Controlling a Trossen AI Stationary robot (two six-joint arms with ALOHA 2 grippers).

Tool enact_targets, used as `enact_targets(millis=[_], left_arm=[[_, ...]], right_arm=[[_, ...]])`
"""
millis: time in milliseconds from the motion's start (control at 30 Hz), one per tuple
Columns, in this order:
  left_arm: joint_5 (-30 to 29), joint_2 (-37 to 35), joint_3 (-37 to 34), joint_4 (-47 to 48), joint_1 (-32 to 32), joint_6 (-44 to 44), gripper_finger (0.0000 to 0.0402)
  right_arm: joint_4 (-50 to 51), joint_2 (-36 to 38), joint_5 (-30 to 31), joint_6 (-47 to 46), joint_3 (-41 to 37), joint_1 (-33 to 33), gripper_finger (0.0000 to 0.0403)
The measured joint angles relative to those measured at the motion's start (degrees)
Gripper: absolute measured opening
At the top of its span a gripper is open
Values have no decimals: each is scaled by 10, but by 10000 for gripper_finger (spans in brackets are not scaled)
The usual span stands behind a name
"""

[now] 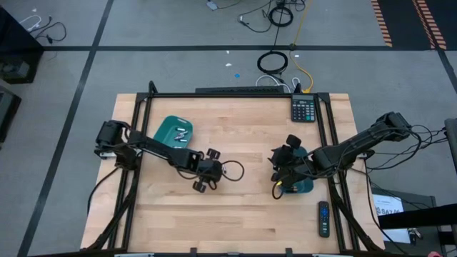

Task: Sort batteries
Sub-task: Put the silver battery into the green bin

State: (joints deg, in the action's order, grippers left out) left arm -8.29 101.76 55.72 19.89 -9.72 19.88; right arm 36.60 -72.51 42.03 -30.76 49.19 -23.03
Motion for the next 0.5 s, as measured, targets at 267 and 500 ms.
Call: enact_targets(millis=[267, 500], left_arm=[[8, 34, 3, -2, 7, 50, 132], [-4, 18, 7, 6, 5, 21, 128]], right_arm=[[1, 0, 0, 2, 0, 0, 146], [2, 0, -1, 4, 0, 0, 146]])
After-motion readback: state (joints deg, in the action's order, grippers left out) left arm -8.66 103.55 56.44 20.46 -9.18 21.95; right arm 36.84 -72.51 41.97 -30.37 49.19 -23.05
